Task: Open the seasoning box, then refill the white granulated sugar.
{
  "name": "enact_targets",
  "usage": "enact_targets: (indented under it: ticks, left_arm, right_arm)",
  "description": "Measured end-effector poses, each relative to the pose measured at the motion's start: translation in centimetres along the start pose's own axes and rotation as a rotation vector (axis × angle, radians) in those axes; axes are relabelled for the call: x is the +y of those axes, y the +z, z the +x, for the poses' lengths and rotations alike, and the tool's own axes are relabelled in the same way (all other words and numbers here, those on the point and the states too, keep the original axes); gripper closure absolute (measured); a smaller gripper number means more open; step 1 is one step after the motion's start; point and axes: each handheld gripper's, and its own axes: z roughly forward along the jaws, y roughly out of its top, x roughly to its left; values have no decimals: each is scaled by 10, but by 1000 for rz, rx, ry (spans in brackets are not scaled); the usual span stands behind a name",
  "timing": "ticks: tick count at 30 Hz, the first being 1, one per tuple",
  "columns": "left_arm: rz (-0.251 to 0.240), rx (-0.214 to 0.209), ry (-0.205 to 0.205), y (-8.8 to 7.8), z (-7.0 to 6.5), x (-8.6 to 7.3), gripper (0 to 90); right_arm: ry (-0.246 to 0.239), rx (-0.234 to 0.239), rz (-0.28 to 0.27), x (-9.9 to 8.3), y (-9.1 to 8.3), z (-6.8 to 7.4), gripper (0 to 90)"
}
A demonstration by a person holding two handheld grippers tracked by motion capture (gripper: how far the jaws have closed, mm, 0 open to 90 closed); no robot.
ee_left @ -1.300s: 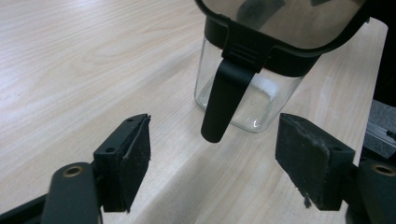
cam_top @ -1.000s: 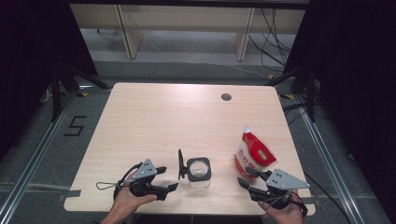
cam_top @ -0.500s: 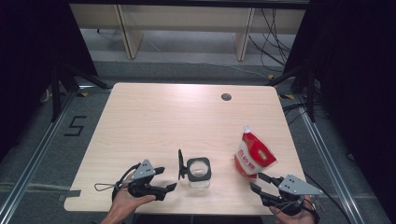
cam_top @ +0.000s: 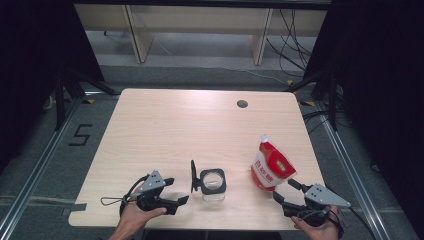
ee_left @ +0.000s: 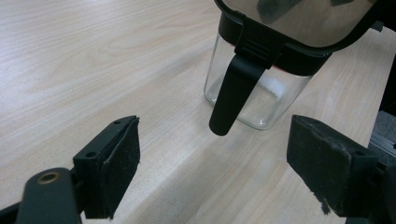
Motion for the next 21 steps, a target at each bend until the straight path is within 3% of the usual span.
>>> enact_targets:
  ticks: [5, 6, 8, 10, 11, 12, 13, 14, 15, 17, 20, 21]
  left_arm:
    - [-1, 4, -1, 1, 0, -1, 164]
    - [2, -1, -4, 2, -1, -1, 164]
    - [8, -1, -2, 2, -1, -1, 163]
    - [7, 0, 14, 3, -2, 0, 164]
    - [7, -1, 15, 3, -2, 0, 164]
    - [7, -2, 20, 3, -1, 0, 163]
    - [7, -2, 20, 3, -1, 0, 163]
    - [15, -4, 21, 3, 0, 0, 164]
    - [21, 3, 18, 2, 0, -1, 164]
    - [13, 2, 29, 2, 1, -1, 163]
    - [8, -3, 16, 1, 0, -1, 164]
    - [7, -3, 16, 1, 0, -1, 164]
  right_arm:
    - [-39, -12, -13, 1, 7, -6, 234]
    - [-9, -9, -12, 0, 8, -6, 199]
    - [-25, -18, -21, 1, 10, -7, 193]
    - [19, -17, -18, 1, 12, -5, 175]
    - [-36, -21, -30, 2, 15, -9, 170]
    - [4, -18, -18, 2, 16, -6, 171]
    - [4, -18, -18, 2, 16, -6, 171]
    - [-33, -15, -36, 3, 22, -9, 169]
    - [23, -10, -19, 4, 22, -5, 167]
    - [-18, -7, -26, 6, 27, -8, 167]
    - [1, -10, -31, 7, 31, -5, 182]
    - [-44, -16, -50, 8, 34, -8, 190]
